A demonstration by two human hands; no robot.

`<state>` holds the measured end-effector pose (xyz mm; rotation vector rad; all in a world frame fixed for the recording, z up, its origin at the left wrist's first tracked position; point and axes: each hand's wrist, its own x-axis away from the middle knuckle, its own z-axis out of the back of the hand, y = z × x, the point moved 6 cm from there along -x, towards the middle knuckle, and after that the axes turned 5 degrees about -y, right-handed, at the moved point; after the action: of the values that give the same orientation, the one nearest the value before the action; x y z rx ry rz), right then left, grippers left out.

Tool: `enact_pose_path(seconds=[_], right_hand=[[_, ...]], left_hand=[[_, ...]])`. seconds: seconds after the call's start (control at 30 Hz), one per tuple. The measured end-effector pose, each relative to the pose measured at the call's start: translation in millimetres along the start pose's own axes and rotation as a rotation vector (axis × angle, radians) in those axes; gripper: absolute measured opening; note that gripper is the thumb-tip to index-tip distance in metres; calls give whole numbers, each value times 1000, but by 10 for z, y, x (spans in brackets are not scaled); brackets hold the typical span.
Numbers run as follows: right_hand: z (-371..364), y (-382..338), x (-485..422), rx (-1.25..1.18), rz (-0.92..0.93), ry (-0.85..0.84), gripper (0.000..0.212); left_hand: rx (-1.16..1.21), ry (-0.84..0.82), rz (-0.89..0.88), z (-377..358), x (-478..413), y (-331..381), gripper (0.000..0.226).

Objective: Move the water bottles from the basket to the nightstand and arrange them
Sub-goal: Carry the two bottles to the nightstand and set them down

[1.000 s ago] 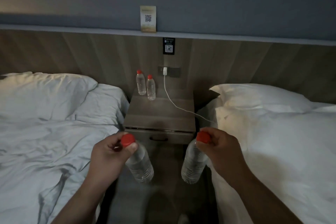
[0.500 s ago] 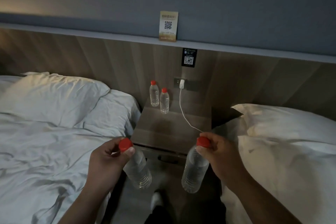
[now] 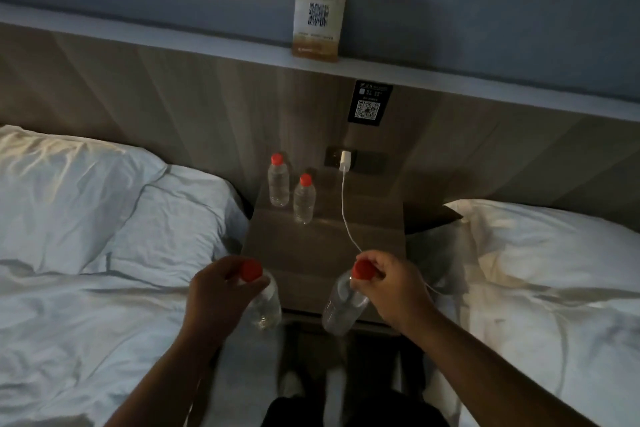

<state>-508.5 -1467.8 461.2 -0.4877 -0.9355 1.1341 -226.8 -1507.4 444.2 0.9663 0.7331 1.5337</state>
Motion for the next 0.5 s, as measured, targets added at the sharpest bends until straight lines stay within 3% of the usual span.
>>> enact_pose_path(seconds=[0.13,0.3,0.5], right_hand=[[-63,35,-470,108,-10,38,51],[-193,152,-1141,197,-16,46,47],[-479,330,-1819,288,-2,-97,40]], left_hand=[[-105,-16,12,-234,-423,-187,27],[-232,52,88,-503,-870,-507,26],[-302,58,148,-782,-1239,-640,29]])
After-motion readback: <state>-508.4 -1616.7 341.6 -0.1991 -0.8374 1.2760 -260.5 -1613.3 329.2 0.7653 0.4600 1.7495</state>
